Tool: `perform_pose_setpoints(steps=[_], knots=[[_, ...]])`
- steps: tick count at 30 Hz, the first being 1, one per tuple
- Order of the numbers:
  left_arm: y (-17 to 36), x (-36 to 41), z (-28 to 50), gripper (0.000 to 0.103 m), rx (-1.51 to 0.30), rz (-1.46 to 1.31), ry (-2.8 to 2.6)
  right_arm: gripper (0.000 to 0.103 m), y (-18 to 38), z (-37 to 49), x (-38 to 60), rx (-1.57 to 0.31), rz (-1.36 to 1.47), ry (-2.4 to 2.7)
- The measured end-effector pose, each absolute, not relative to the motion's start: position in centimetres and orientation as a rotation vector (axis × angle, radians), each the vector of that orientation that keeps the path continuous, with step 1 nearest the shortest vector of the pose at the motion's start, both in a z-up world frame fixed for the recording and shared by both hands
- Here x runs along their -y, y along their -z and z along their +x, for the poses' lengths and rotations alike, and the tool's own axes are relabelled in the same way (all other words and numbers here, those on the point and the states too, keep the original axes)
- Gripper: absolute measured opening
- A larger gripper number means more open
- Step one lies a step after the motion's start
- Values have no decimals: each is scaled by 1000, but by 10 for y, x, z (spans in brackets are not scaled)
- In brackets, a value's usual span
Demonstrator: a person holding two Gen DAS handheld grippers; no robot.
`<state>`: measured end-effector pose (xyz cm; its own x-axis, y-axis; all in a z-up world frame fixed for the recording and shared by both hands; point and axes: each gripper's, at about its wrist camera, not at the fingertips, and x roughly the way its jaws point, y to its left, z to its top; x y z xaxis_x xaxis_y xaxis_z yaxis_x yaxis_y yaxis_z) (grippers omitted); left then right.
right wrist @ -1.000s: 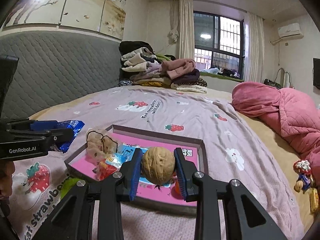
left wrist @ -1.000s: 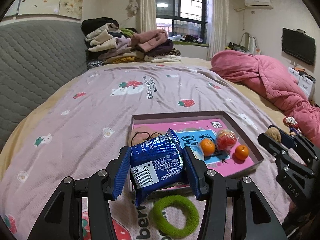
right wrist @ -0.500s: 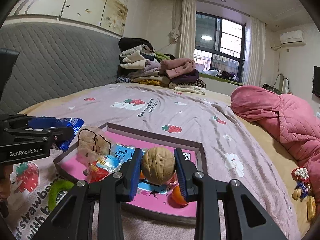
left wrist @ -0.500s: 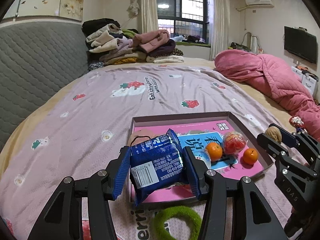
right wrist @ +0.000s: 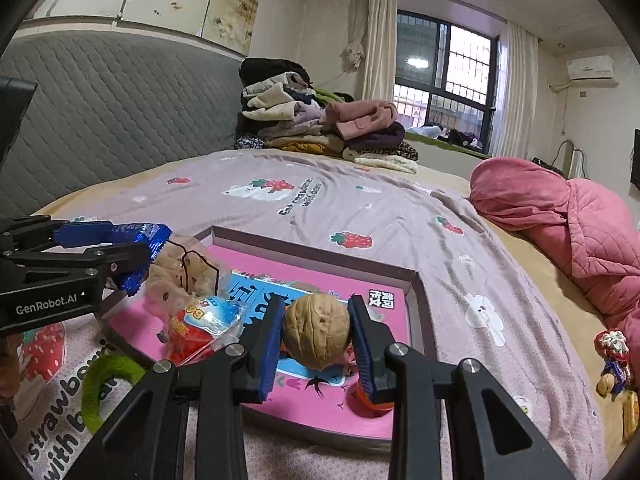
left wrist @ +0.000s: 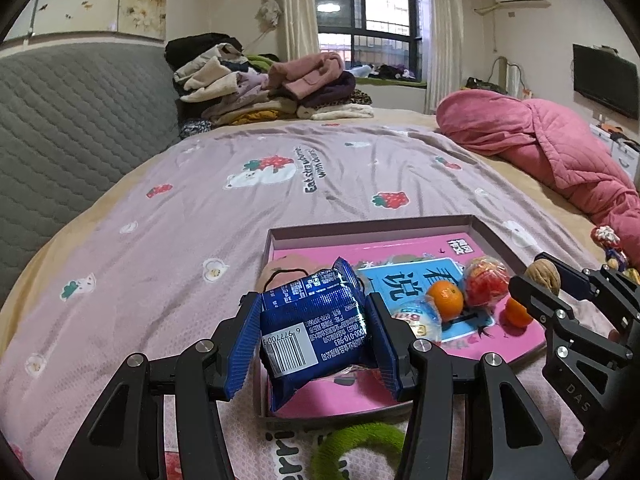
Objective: Organize objects
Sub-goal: 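Lift the walnut with the right tool while the left tool lifts the snack packet, then lower the walnut onto the pink book while the left tool lowers the packet beside it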
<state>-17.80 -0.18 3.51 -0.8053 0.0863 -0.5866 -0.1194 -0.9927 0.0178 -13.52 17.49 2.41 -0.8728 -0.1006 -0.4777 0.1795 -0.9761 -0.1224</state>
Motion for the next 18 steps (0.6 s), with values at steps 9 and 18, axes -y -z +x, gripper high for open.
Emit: perform_pose_setpoints(steps=[9,18], knots=[[-24,6,-187,54,-56,-984,-2877,33,-10,-145,-170,-245,790,2872],[-16,6,-194,54,-65,-1008,-2870,33,2,-158,-170,-208,861,2845]])
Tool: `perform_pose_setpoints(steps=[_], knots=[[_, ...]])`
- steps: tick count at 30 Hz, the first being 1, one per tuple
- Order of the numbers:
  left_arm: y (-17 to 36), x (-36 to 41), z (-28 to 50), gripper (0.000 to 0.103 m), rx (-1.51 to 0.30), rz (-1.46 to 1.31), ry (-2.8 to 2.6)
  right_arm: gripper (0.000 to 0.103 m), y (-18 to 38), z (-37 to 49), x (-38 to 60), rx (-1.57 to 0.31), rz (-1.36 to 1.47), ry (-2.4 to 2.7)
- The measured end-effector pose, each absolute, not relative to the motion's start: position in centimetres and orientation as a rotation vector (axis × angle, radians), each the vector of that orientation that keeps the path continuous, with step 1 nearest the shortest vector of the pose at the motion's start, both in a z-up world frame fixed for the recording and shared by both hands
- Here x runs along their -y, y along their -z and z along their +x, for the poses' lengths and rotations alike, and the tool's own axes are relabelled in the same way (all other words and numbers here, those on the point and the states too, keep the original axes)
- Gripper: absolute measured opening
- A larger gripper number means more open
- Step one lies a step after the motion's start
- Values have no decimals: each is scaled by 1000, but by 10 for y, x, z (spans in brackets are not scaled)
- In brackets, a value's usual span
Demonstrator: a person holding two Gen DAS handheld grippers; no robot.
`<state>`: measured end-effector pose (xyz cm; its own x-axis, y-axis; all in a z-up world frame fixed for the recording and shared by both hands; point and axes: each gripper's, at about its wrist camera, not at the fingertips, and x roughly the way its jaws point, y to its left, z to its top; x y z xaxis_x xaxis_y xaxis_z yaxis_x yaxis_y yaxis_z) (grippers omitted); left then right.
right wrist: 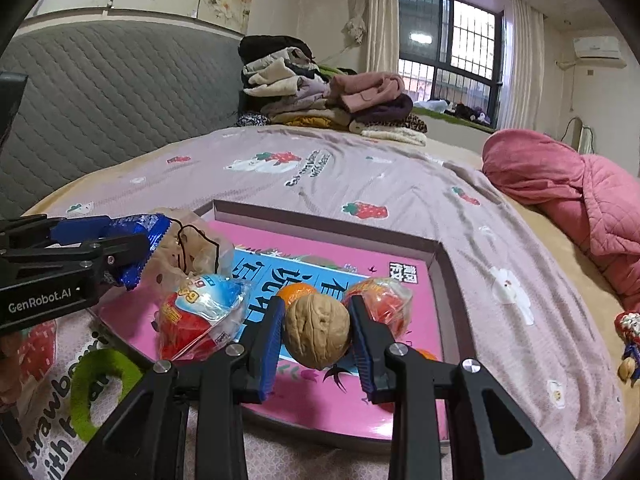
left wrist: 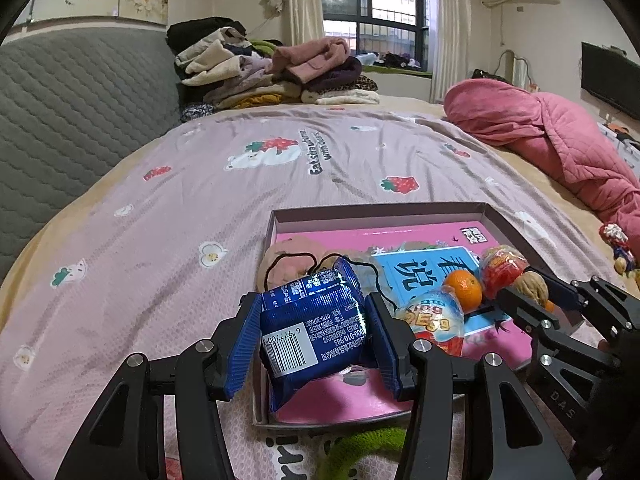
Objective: Organize objects
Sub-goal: 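Lower the walnut onto the pink book while the left tool lowers the packet beside it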
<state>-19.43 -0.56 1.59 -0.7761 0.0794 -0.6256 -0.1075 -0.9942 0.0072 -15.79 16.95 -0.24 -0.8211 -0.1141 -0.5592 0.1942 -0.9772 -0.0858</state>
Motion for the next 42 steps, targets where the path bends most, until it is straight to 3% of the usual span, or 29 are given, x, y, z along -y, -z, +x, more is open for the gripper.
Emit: perform_pose_setpoints(steps=[42], knots=[[12,-6,-205,54,-141,-1134,-2817,33,27,-176,-170,-172,1055,2722]])
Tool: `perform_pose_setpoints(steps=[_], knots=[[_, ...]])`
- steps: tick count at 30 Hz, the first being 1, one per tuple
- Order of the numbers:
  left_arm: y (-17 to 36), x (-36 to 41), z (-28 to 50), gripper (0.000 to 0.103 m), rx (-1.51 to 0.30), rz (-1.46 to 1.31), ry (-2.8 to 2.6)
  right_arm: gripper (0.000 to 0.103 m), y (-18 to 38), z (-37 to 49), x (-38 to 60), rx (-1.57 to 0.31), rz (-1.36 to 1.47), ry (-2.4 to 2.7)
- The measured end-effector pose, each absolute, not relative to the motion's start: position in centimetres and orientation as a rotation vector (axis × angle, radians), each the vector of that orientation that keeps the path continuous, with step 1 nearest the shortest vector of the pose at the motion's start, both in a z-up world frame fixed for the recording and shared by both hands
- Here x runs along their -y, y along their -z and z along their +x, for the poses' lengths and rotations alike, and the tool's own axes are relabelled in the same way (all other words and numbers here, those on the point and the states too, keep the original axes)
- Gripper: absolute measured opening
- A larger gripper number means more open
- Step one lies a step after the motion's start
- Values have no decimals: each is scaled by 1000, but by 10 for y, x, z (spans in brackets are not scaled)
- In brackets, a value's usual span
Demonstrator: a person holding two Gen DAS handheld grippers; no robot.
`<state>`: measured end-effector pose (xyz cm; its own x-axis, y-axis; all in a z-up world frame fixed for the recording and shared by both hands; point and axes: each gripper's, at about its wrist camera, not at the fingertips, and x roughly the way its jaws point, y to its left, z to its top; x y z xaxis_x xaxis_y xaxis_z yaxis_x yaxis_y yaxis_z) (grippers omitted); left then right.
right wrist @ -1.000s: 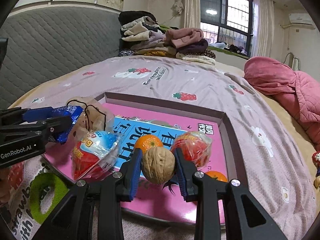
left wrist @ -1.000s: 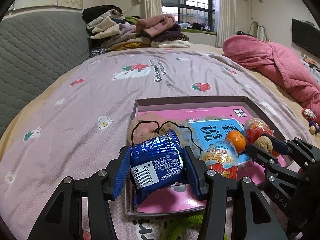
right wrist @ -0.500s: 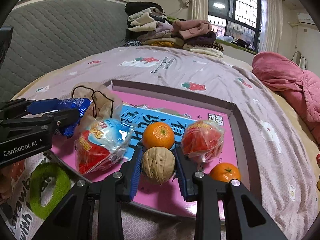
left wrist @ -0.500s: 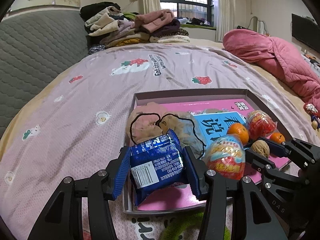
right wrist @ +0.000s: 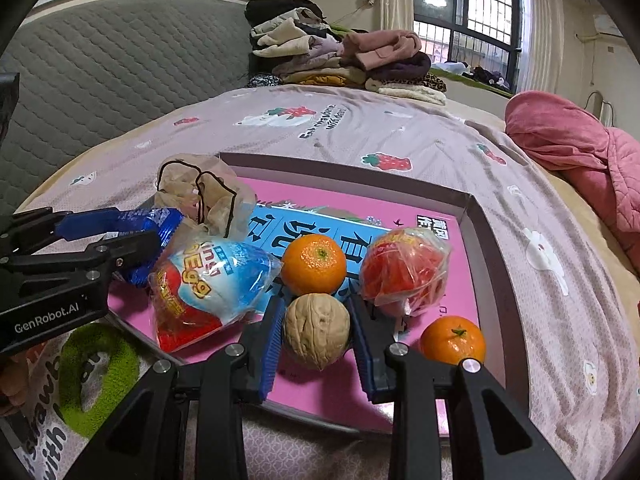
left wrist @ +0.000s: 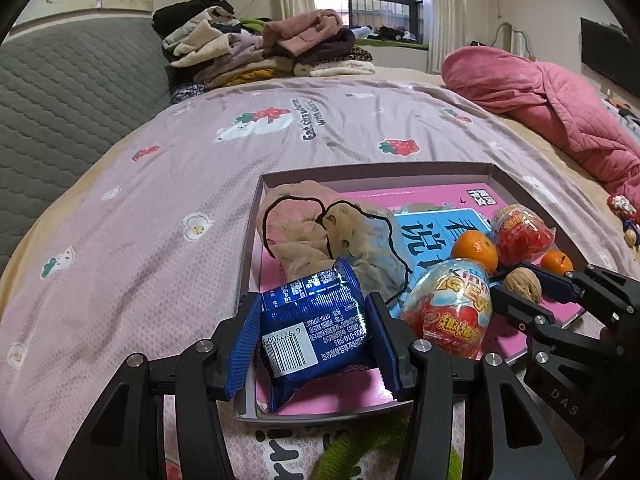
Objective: Organize objects
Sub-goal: 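Lower the walnut onto the pink book while the left tool lowers the packet beside it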
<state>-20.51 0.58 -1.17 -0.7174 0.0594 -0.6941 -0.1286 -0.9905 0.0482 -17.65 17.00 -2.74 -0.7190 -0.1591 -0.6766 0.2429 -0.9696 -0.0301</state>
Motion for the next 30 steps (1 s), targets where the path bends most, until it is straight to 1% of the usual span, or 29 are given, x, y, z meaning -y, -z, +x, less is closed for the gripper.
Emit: perform_pose_setpoints(steps=[4,7,16,30], knots=[[16,-7,-207,54,-158,-1171,-2808,33,28,-177,-171,-163,1061,2720],[21,-7,-209,54,-128,-1207,-2785,33,28,-179,-172,-146,1076,2723],[23,-9,-210,54,-141,-1218,-2781,33,31,-182,-178,-88,1114,2721],[23,-7,-210,54,-135,-1221,-2772,33,30,-179,-176,-117,1111,2750]])
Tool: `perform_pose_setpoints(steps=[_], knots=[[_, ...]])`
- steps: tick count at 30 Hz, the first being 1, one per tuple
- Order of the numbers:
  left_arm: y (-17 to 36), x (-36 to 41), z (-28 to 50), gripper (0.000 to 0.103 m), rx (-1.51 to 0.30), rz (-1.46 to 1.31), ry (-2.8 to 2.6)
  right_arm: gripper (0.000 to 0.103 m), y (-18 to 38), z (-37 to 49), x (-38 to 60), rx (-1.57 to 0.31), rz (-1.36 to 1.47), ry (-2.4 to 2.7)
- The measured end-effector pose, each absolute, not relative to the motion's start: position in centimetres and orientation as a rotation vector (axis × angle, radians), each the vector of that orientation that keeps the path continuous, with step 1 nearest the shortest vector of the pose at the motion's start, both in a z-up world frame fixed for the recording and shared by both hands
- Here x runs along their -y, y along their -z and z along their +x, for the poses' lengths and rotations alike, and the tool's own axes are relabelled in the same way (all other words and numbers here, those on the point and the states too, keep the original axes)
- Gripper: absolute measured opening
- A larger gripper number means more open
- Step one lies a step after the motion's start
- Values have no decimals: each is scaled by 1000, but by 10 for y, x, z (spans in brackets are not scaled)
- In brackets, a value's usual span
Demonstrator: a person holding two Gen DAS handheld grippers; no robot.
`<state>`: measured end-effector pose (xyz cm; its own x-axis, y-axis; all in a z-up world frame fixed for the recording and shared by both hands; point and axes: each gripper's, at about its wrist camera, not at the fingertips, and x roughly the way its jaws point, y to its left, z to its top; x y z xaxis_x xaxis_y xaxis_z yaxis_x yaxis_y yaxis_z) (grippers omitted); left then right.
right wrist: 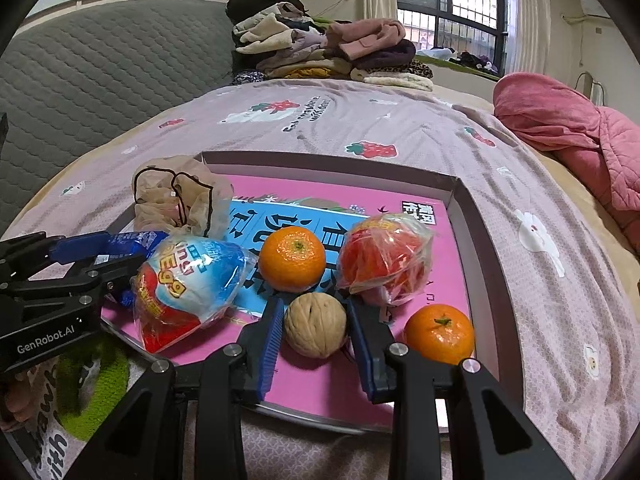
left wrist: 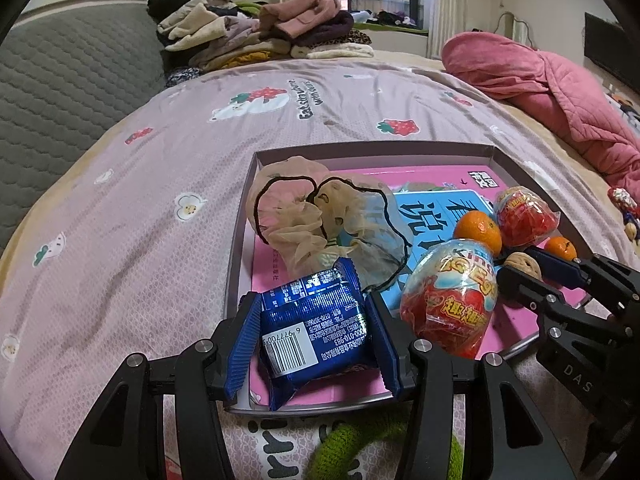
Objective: Organize objects
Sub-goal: 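Lower the walnut onto the pink book while the left tool lowers the packet beside it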
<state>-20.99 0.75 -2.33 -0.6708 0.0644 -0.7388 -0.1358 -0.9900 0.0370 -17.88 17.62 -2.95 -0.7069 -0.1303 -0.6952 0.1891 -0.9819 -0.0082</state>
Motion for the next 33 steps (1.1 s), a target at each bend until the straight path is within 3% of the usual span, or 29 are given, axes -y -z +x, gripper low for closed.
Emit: perform_pose_setpoints(steps=[33], knots=[[14,-1,-200,57,-83,-1197,-2775,43,20,-171,-181,-132,1072,2784]])
